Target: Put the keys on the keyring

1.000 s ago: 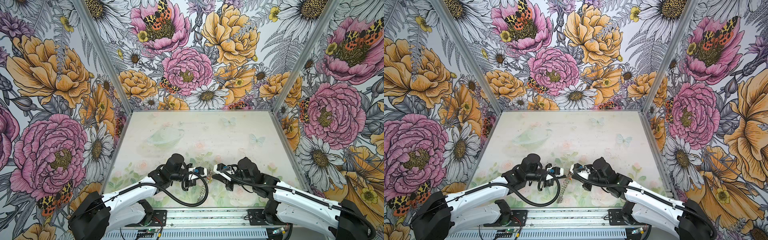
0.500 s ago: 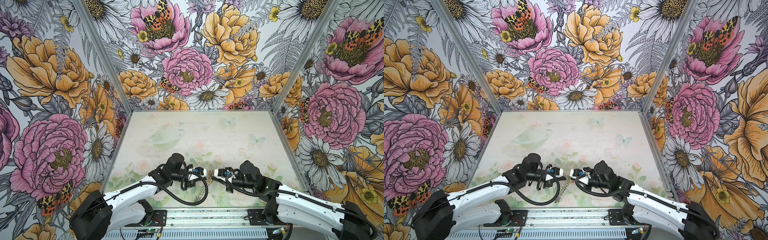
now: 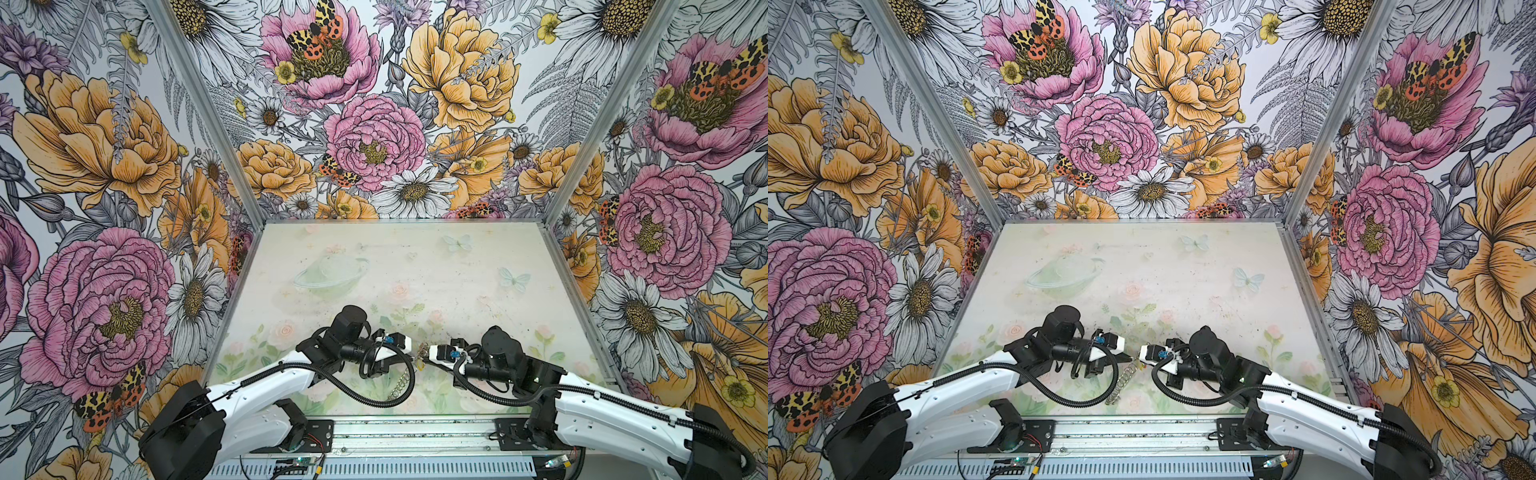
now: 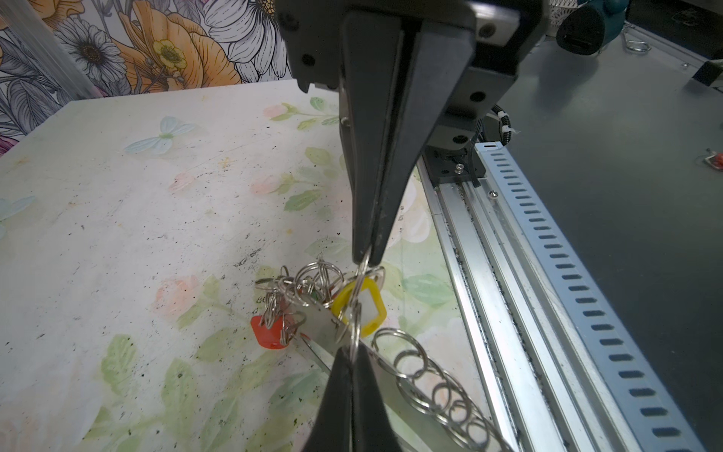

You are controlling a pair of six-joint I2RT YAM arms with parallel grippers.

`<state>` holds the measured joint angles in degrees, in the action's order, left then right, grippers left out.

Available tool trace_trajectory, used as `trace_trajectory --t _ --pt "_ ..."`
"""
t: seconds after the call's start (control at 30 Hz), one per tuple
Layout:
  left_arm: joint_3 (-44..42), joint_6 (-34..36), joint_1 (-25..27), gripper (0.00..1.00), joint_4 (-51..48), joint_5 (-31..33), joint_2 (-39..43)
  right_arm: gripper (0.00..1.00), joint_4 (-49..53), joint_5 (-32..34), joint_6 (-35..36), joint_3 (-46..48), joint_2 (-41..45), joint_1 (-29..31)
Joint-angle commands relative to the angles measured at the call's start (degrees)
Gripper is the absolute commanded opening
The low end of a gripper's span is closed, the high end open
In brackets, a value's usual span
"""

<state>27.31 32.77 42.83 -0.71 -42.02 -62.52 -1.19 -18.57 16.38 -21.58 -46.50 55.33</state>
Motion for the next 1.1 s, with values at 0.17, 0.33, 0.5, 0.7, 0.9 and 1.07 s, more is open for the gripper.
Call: trace_trajectory --t 0.17,0.33,0.5,0.7,0.9,1.07 --pt "1.5 -0.9 -1.0 0.00 0.6 -2.2 -0.5 0.00 -0.4 -1.0 1.3 0.4 0.3 1.6" --pt "2.0 -1.0 -1.3 0.00 0.0 -2.7 -1.2 0.00 -0.3 -1.9 1.5 0.6 1.0 2.3" --pt "2.6 -0.9 -1.9 0.00 -0.6 -3.3 -2.3 0.00 0.3 3.7 0.9 0.5 1.4 3.1" --pt "1.9 -0.8 -2.0 0.00 0.1 -3.4 -0.8 0.00 0.6 9.0 -3.1 0.8 5.2 2.5" --pt "1.4 -1.1 -2.3 0.00 0.9 -3.4 -0.1 0.00 1.2 7.7 -6.2 1.2 7.4 2.3" --pt "1.3 -1.3 -2.2 0.00 0.8 -3.8 0.3 0.00 1.7 7.1 -5.5 0.7 5.4 2.4"
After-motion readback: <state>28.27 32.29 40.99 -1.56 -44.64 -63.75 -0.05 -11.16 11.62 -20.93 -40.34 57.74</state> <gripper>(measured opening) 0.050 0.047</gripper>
